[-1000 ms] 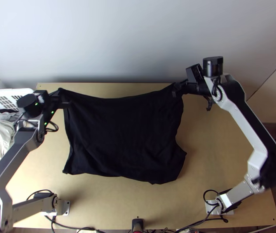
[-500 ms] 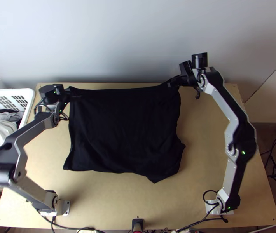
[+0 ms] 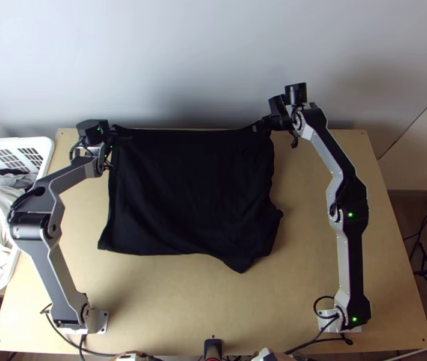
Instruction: Fold the t-shirt
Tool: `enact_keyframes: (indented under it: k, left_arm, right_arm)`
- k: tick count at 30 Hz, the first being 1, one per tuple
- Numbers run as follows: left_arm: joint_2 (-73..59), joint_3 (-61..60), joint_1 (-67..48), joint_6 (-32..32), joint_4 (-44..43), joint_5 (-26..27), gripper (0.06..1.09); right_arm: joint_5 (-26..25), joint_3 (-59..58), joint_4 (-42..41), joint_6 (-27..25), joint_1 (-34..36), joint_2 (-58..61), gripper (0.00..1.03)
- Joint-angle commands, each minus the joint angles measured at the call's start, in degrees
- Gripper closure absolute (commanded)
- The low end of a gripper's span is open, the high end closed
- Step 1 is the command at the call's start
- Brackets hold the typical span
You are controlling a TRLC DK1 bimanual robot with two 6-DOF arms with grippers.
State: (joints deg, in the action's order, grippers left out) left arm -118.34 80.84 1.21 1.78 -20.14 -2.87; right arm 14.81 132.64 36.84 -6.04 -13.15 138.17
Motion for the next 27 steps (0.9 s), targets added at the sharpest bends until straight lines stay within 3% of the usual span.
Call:
enact_keyframes:
  k: [1, 12, 21, 27]
  left_arm:
    - [-6.28, 6.96, -0.51, -0.29, -0.25, -1.08, 1.05]
    - [-9.27, 6.96, -1.39, -0.46, -1.92, -1.78, 1.05]
    - [-4.35, 2.04, -0.69, -0.46, -1.92, -1.87, 1.05]
    - [0.13, -3.58, 0.11, -0.64, -1.92, -1.78, 1.05]
  right_arm:
    - [-2.33, 0.87, -3.35, -0.90, -0.48, 2.02, 1.00]
    - [-4.70, -1.59, -6.61, -1.16, -0.92, 3.95, 1.00]
    - [-4.61, -2.82, -6.52, 0.33, -1.36, 0.52, 1.00]
    - [-4.52, -13.55, -10.12, 0.33, -2.23, -5.81, 1.00]
